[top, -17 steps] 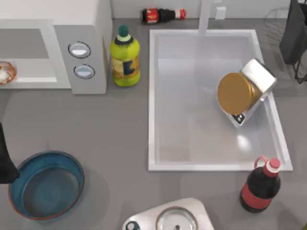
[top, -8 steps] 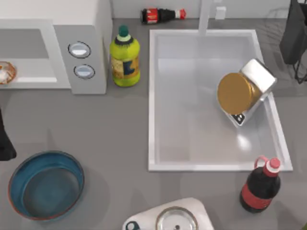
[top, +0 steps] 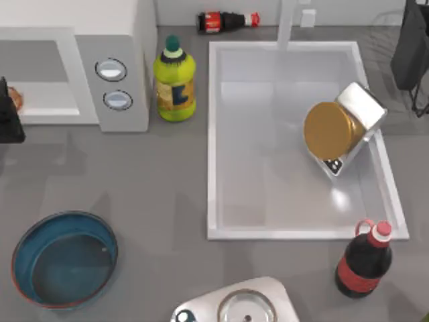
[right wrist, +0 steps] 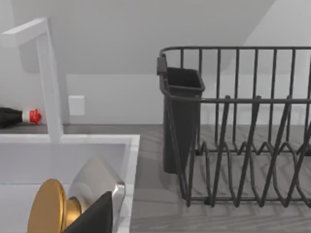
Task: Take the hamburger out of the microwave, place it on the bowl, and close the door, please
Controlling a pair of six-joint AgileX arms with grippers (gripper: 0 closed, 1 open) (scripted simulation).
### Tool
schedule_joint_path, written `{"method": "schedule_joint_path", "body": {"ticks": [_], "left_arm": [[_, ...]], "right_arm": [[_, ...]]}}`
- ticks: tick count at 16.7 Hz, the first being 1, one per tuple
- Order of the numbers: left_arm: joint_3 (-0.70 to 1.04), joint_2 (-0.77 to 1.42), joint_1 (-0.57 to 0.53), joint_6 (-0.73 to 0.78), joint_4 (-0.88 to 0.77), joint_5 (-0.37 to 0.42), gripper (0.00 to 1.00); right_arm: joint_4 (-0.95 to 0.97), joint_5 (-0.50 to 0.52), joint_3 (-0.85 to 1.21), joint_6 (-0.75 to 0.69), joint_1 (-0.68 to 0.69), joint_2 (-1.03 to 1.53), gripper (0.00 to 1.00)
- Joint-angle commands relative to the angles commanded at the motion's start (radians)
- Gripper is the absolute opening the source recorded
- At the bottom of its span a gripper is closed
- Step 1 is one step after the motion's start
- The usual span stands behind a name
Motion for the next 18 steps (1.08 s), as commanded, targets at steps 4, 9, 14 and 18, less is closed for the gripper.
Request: {"method": "schedule_joint_path", "body": {"ticks": [4,9,14,18], "left_arm": [[0.149,0.416,0.036,0.016,0.205,0.041,1.0],[0.319,0.89,0.077,0.034,0.439,0.088,1.0],[0.443,1.235,0.107,0.048,0.61,0.122,1.0],[0.489,1.362,0.118,0.052,0.672,0.135,1.0]], "right_arm": [[0.0,0.0,0.0,0.0,0.0,0.0,1.0],[0.0,0.0,0.0,0.0,0.0,0.0,1.0],[0.0,0.0,0.0,0.0,0.0,0.0,1.0],[0.0,0.0,0.0,0.0,0.0,0.0,1.0]]}}
